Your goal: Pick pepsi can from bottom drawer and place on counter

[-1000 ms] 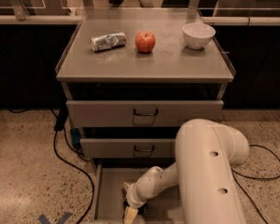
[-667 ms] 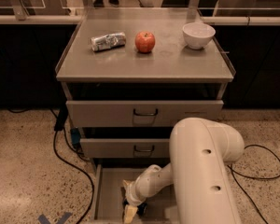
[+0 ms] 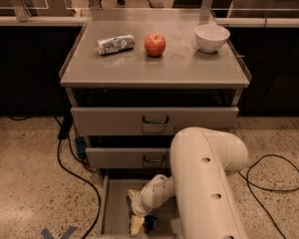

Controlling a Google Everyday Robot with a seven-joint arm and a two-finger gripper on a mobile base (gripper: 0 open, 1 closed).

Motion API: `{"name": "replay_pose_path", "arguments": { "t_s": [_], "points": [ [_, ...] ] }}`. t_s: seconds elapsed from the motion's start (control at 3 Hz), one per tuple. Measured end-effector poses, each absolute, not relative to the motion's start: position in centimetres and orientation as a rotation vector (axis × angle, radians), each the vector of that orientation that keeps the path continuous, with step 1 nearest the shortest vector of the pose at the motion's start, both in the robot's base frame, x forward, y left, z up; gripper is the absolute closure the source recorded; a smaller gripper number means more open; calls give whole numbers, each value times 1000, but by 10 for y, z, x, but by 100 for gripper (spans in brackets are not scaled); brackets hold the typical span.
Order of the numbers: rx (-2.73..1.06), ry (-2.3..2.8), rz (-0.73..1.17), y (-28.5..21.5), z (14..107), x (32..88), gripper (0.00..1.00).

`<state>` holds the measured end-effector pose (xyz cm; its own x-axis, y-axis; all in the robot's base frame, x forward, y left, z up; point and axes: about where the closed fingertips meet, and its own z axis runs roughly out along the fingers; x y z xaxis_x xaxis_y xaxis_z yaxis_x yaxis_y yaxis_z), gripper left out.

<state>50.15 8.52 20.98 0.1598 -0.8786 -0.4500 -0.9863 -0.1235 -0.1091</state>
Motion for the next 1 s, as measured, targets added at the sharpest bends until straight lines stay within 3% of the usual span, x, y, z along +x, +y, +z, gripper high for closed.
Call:
{"name": "replay_pose_path", "arguments": {
  "t_s": [1.0],
  "points": [
    [-2122,1752,378,83,194,502,0]
  ]
}}
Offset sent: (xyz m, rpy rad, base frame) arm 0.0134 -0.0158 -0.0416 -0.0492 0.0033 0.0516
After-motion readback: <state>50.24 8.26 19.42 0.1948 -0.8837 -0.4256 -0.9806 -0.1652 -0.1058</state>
